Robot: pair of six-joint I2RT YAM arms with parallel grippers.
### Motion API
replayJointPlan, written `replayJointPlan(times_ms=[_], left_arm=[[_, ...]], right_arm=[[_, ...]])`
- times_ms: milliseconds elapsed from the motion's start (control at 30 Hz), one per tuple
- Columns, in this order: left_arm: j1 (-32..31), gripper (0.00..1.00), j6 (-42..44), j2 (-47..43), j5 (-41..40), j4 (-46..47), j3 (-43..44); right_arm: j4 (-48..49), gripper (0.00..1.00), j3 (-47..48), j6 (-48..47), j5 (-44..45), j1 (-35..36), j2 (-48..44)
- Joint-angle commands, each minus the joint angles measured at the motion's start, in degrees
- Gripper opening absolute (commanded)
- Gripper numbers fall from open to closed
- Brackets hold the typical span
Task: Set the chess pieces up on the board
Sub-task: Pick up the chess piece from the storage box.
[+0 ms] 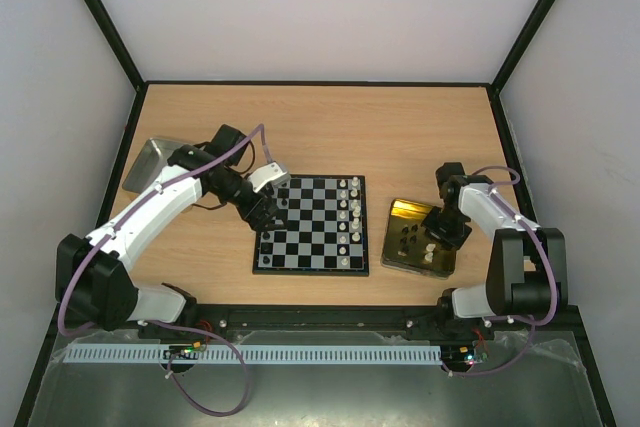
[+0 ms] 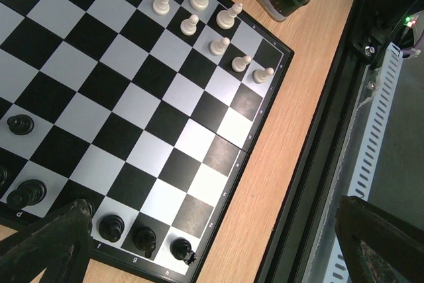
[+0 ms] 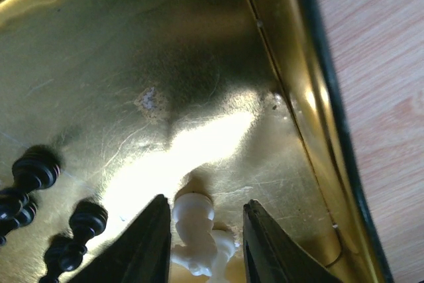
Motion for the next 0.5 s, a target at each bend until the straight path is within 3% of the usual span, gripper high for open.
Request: replayJointPlan(times_ms=[0,467], left_arm=[[-0.4,0.99,-0.3,-0.4,1.1,0.0,-0.3],[-0.7,0.99,-0.5,0.7,0.6,0.0,0.5]], right_arm=[[-2.1,0.31,1.1,-0.4,0.4,-0.3,-0.3],[-2.2,0.32,-0.5,0.0,-5.0,-0.3,-1.7]])
